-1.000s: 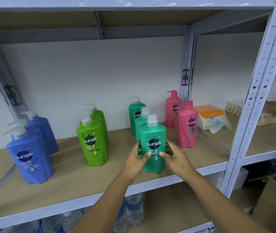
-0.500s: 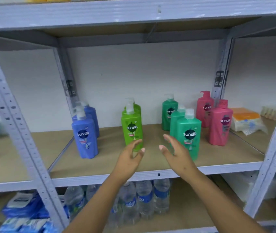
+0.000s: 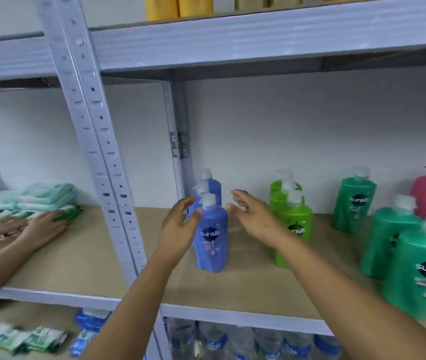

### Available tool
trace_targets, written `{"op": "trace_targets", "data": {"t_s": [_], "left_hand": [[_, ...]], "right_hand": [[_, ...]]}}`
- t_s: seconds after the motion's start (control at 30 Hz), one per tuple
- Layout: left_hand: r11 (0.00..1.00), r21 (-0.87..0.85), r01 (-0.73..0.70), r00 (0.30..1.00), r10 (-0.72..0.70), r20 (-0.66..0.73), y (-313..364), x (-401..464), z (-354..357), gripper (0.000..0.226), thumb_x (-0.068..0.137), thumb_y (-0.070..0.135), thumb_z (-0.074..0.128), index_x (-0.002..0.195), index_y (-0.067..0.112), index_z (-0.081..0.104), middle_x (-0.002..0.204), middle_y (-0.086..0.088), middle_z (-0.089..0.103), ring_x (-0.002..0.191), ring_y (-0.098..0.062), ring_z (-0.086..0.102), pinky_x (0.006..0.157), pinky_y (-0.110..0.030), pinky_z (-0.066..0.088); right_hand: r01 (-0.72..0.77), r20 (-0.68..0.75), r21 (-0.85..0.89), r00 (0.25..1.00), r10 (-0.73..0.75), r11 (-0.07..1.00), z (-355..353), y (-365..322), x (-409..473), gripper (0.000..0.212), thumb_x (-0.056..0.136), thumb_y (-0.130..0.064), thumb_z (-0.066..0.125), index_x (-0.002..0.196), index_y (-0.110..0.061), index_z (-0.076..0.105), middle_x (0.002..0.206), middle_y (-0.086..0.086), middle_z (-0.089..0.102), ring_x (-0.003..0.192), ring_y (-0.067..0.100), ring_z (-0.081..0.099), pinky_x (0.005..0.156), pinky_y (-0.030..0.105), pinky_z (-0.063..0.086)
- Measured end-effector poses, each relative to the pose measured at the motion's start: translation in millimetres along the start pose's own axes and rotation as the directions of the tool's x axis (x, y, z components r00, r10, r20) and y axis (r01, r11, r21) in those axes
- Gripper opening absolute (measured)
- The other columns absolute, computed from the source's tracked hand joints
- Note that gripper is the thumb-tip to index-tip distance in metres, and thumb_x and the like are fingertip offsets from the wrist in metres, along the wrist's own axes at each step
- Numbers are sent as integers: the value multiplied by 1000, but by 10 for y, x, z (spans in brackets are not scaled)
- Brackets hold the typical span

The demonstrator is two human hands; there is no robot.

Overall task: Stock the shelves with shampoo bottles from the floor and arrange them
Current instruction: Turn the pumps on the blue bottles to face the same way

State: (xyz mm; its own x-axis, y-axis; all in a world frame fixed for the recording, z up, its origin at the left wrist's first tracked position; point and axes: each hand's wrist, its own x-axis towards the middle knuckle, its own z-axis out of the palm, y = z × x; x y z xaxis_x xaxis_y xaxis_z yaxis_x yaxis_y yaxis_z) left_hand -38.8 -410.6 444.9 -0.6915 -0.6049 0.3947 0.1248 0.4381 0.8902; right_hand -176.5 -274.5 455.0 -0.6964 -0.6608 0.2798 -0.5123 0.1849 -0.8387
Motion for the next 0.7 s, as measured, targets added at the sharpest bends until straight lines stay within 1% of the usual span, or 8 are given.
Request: {"op": "trace_targets", "data": {"t_s": [0.07,0.2,0.3,0.43,0.5,0.57,0.6,0.7], "left_hand": [[997,17,73,997,-73,-3,-16,223,-72,26,94,31,56,119,32,53,125,15,57,110,0,52,81,-6,38],[991,55,119,993,-119,-6,-66,551,-99,34,95,23,54,128,21,51,129,10,53,113,0,46,94,-13,36],[984,127,124,991,-129,28,-65,654,-24,35,93,8,49,126,20,52,119,13,52,104,1,48,79,3,33],[962,165,216,973,-226,41,-183,774,5,42,90,7,49,130,19,51,122,-1,58,108,-21,56,85,-22,43],[959,149,240,966,-252,67,-249,814,12,37,89,5,51,123,19,54,114,-1,59,103,-20,57,80,-21,45],[959,113,261,958,-271,91,-279,828,29,36,90,3,53,122,19,53,110,5,56,98,-11,53,72,-8,44],[959,96,267,956,-276,102,-299,840,39,38,90,4,55,124,19,52,111,6,57,98,-9,53,72,-6,43],[961,85,262,954,-271,130,-395,901,68,39,88,5,58,120,25,54,115,3,62,103,-14,57,84,-22,47]], "right_hand": [[-18,54,-62,998,21,998,31,-37,236,54,93,-35,58,141,-17,42,141,7,49,130,17,46,107,30,36],[-54,144,-145,987,75,988,65,-4,638,52,94,-34,56,142,-18,41,144,1,46,132,17,44,106,28,36],[-55,210,-202,973,98,978,104,60,888,47,93,-32,56,138,-20,46,140,1,51,129,19,47,106,36,39],[-41,298,-162,950,89,986,144,108,1046,37,90,-20,61,126,-25,55,127,1,59,119,18,55,102,37,44],[-47,353,-123,932,88,991,166,141,1067,36,85,-19,66,119,-28,58,120,-2,61,112,15,58,101,39,46],[-48,375,-100,923,83,994,185,184,1085,39,82,-23,69,120,-26,58,119,-4,62,109,14,58,100,40,47],[-46,372,-88,925,76,995,194,205,1099,42,80,-26,71,121,-26,58,120,-5,62,110,13,58,100,41,47],[-29,357,-77,933,54,997,218,256,1147,45,78,-28,71,121,-23,59,120,-4,62,111,15,59,100,42,46]]}}
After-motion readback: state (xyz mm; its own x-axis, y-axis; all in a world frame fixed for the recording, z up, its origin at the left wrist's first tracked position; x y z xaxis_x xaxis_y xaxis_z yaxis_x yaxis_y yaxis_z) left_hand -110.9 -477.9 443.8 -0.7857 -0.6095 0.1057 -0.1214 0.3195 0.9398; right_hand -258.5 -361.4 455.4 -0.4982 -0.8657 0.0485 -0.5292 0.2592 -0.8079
